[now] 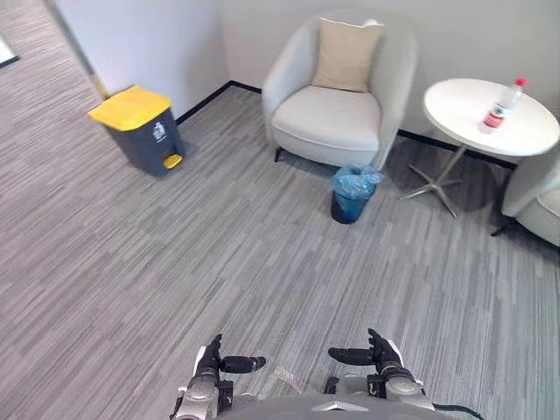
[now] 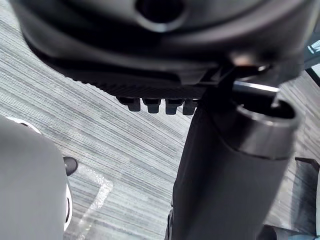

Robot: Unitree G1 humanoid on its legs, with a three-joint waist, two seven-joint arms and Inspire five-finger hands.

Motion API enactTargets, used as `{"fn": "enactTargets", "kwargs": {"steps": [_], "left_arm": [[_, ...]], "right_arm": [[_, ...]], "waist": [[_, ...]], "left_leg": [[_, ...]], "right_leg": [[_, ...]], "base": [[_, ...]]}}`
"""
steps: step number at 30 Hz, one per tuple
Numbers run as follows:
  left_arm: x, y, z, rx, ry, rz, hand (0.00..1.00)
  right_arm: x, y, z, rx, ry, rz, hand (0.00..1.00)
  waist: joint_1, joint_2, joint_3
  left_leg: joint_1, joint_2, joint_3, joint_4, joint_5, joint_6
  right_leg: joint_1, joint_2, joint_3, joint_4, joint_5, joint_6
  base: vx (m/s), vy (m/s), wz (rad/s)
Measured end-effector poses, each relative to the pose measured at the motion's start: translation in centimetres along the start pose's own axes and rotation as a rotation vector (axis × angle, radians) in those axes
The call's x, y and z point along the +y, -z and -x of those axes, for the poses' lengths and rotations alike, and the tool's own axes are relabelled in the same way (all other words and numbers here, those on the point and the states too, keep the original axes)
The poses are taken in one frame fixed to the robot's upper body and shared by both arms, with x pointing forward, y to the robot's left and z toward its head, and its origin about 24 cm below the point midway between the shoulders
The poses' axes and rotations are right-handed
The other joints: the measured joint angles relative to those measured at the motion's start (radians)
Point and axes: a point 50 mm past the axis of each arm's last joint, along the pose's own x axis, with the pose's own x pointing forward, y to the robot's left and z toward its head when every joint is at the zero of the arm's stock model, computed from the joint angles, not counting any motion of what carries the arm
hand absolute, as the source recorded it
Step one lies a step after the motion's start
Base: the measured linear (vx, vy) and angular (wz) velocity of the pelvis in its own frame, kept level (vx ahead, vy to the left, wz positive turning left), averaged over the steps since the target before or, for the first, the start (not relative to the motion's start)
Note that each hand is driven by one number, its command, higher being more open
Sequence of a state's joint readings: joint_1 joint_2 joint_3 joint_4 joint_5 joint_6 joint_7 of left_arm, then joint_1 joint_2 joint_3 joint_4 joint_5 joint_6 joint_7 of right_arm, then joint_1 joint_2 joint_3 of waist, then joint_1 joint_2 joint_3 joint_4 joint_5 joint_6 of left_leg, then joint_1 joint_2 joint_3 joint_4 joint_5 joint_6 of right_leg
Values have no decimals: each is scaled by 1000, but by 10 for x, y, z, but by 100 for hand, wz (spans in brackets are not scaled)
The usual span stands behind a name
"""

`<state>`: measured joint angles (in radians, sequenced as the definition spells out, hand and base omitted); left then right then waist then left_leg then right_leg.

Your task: Organize the slippers on the shoe rack

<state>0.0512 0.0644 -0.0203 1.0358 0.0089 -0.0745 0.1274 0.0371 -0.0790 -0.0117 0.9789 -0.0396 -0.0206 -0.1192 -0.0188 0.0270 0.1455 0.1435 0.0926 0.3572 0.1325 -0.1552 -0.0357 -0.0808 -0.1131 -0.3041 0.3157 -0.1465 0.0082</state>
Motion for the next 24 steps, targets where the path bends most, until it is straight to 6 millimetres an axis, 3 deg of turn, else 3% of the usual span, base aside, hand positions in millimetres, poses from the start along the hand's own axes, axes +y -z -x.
{"fn": "enactTargets", "kwargs": {"steps": [3, 7, 9, 10, 14, 15, 16, 17, 21, 24], "left_arm": [[0, 0, 0, -1, 6, -4, 100], [3, -5, -2, -15, -4, 2, 100], [1, -8, -2, -19, 2, 4, 100], [0, -8, -2, -21, 3, 4, 100], [0, -11, -2, -31, 2, 11, 100], [-1, -11, -2, -32, 3, 13, 100], [-6, -9, -2, -26, 12, 26, 100], [-7, -9, -1, -23, 16, 36, 100], [0, -8, -2, -18, -1, 29, 100], [-1, -5, -1, -6, 3, 25, 100]], "right_arm": [[-1, 1, -1, 13, -2, 19, 100], [-1, 2, -2, 26, -2, 23, 100], [-2, 3, -2, 32, 4, 19, 100], [-7, 4, -2, 35, 20, 16, 100], [-15, 5, -2, 41, 57, -11, 100], [-16, 6, -2, 43, 61, -16, 100], [-20, 7, -2, 45, 71, -13, 100], [-18, 6, -2, 44, 69, -19, 100], [-5, 12, 1, 56, 44, -54, 100], [-8, 17, 2, 72, 52, -70, 100]], "waist": [[10, 5, 2], [27, 2, 18], [38, 6, 24], [39, 8, 25], [43, 10, 29], [43, 15, 31], [45, 43, 29], [45, 50, 29], [46, 0, 13], [47, 7, 2]], "left_leg": [[-26, 37, 7, 62, 5, -8], [-104, 118, 7, 317, -10, -20], [-126, 94, -103, 355, -68, -18], [-143, 46, -198, 325, -107, -31], [-198, -51, -412, 189, -108, -40], [-199, -55, -438, 161, -102, -38], [-194, -36, -447, 134, -24, -33], [-185, -31, -417, 137, -4, -27], [-112, -53, -363, 54, 7, -3], [-52, -58, -340, 4, 13, -3]], "right_leg": [[19, 45, 31, -73, 35, -18], [68, 111, 135, -172, 87, -48], [67, 126, 202, -175, 84, -53], [69, 131, 263, -178, 89, -55], [66, 133, 375, -173, 89, -47], [67, 138, 386, -170, 86, -41], [72, 165, 418, -163, 80, -27], [88, 165, 433, -163, 81, -16], [84, 135, 451, -137, 48, 7], [104, 131, 450, -135, 39, 10]], "base": [[-13, -133, -42], [-13, -136, -75], [8, -25, -122], [26, 35, -104], [59, 111, -95], [95, 227, -93], [122, 263, -83], [133, 229, -77], [201, 120, -35], [188, 40, -22]]}}
